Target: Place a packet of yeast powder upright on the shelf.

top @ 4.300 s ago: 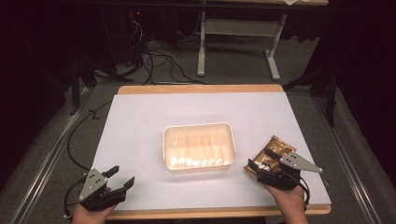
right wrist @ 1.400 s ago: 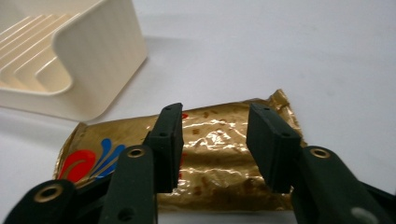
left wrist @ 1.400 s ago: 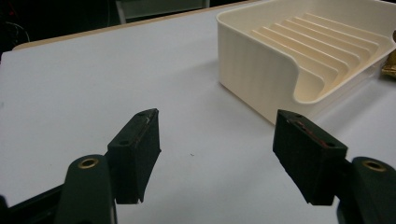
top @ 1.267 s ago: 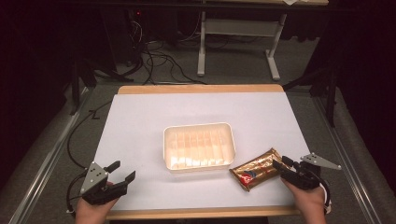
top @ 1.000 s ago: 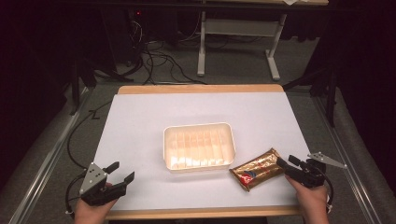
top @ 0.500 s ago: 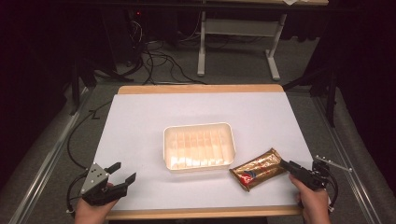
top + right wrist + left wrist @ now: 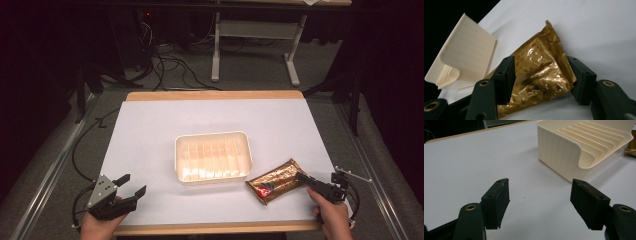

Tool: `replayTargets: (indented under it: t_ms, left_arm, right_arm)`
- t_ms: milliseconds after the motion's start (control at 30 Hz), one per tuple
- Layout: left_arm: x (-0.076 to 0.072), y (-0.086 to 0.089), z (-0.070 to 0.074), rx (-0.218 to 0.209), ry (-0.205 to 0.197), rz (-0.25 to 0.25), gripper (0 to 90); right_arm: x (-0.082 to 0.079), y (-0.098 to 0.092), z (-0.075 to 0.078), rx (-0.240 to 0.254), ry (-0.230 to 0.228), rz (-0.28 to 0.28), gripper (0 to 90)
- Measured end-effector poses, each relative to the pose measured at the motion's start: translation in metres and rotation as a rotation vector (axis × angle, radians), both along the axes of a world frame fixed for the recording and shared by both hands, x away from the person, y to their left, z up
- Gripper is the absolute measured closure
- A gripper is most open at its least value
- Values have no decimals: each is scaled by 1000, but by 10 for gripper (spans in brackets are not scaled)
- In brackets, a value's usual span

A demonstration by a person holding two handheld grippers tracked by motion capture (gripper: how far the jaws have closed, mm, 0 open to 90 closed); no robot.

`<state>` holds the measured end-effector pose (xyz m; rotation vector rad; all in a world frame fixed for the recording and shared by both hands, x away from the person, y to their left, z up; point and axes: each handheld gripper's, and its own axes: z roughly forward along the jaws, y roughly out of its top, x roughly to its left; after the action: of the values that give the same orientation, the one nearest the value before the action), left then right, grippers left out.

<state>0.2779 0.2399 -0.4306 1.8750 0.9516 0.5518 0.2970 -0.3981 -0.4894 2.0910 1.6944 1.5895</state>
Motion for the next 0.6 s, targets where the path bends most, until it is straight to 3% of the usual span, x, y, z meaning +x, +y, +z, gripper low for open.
replayTargets:
  t_ms: [167, 300, 600]
  left_arm:
    - [0, 0, 0, -1, 1, 2, 320]
    - [0, 0, 0, 1, -2, 1, 320]
    - [0, 1, 1, 1, -5, 3, 320]
  right_arm:
    - [1, 3, 0, -3, 2, 16, 468]
    - [1, 4, 0, -19, 15, 24, 566]
    - [0, 5, 4, -54, -11, 33, 685]
